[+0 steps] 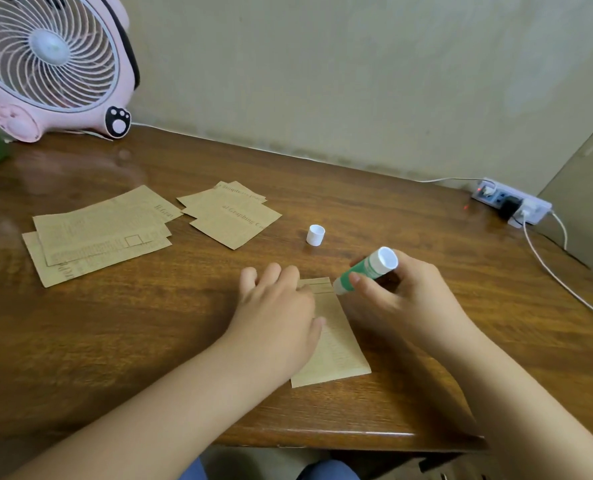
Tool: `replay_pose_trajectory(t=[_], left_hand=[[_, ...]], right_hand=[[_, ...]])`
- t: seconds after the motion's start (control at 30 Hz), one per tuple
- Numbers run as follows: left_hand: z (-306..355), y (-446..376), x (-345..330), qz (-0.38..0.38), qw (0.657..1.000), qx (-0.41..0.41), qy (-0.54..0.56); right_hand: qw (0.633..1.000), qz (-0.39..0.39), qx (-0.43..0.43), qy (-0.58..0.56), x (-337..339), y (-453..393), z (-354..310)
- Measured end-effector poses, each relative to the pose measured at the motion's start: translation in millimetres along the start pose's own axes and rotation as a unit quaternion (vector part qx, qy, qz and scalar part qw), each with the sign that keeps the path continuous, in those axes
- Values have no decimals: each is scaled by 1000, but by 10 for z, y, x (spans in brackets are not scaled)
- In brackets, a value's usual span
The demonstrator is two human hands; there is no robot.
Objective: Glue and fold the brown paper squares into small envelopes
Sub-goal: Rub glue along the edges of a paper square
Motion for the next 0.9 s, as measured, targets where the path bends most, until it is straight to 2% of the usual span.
replay_pose_trajectory(t=[0.23, 0.43, 0.57, 0.8, 0.9], left_hand=[[-137, -14, 29, -75, 994, -73, 17], [-146, -17, 26, -63, 995, -82, 2], [-132, -47, 24, -65, 993, -93, -16], [-124, -48, 38, -67, 994, -90, -14], [-119, -43, 34, -63, 994, -91, -16]], right_hand=[[996, -66, 45, 42, -152, -185, 0], [987, -106, 85, 82, -195, -227, 7], [978, -164, 107, 76, -94, -108, -32], [985, -124, 101, 70, -153, -278, 64], [983, -135, 101, 69, -126, -250, 67]])
Point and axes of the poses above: each hand's wrist, its own y-axis away from the middle knuckle, its own x-axis out of the back of the hand, z = x × y, the point moved 5 cm from there along -y, towards the middle knuckle, and after that the axes turned 6 degrees about x, right-handed, at the moved point
